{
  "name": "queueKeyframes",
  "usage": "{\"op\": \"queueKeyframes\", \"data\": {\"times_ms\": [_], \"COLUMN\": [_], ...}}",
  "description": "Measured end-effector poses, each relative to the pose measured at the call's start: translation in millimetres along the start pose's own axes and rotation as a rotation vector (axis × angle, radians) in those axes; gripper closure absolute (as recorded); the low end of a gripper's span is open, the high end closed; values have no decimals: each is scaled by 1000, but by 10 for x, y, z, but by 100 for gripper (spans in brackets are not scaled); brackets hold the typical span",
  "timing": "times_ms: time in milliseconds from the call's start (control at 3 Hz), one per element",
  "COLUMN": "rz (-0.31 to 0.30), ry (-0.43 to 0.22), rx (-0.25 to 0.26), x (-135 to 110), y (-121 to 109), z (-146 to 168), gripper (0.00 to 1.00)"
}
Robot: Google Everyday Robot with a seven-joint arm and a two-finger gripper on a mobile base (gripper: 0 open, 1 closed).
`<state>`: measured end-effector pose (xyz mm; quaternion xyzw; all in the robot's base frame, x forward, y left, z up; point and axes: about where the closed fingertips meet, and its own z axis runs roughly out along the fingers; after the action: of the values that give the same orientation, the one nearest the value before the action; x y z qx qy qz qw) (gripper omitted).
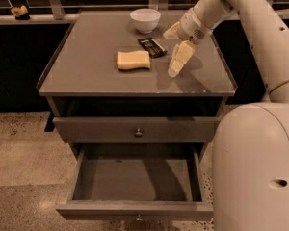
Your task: Place sponge into middle drawer
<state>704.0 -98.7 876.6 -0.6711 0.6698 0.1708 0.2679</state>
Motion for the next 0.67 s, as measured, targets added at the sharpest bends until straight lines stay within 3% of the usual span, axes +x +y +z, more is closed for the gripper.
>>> {"op": "queueKeyframes", "data": {"times_ms": [333,667], "rz": [-16,-79], "ry": [-22,-64], "rx": [-7,-72], "x": [-43,-249], "y": [-71,-148], "z": [118,477], "gripper": [0,0]}}
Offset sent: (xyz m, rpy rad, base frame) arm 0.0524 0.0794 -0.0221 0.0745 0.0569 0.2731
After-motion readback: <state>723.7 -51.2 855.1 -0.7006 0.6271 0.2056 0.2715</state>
